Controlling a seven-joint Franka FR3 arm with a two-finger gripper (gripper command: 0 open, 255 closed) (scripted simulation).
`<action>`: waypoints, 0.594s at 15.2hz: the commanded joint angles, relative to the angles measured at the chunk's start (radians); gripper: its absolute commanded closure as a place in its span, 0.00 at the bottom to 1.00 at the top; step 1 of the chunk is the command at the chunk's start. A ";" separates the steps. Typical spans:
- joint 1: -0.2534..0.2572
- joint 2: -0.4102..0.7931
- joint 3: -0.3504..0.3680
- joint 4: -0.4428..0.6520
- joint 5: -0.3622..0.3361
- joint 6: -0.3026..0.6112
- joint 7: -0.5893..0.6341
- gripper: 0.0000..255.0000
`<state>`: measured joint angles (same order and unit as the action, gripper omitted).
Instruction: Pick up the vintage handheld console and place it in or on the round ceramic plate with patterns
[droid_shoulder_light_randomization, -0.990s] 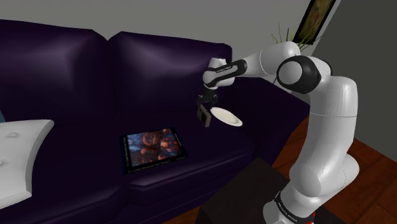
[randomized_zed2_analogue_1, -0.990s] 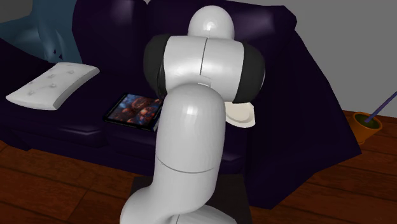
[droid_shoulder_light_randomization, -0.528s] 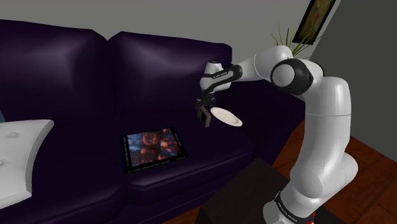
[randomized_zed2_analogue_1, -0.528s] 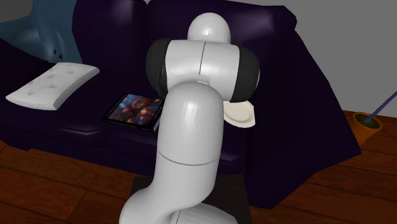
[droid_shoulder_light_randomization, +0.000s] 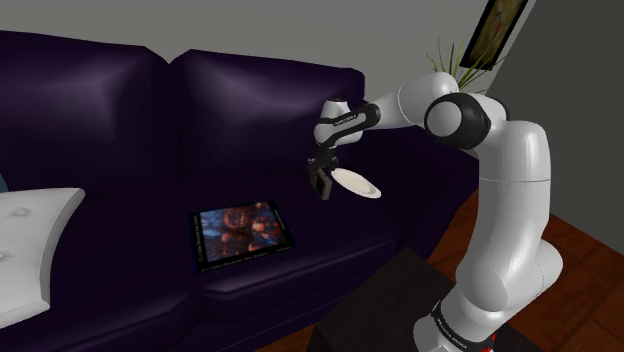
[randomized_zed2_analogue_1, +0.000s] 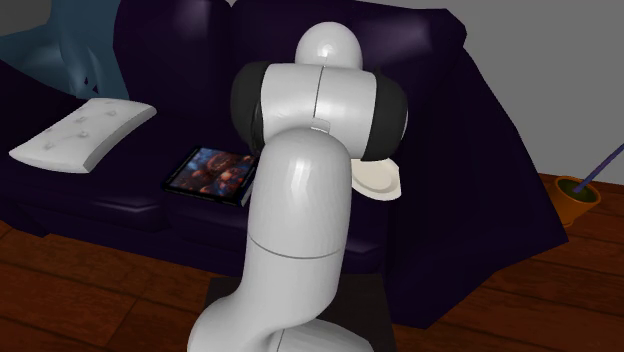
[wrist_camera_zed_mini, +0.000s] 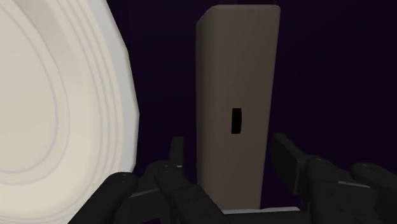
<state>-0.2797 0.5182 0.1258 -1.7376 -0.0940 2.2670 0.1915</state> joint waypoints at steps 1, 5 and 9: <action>-0.001 0.003 -0.002 -0.004 0.000 -0.002 0.001 1.00; -0.003 0.001 -0.003 -0.008 0.000 0.000 0.000 1.00; -0.002 0.004 -0.003 -0.001 -0.001 -0.004 0.000 1.00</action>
<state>-0.2819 0.5189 0.1233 -1.7388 -0.0950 2.2654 0.1919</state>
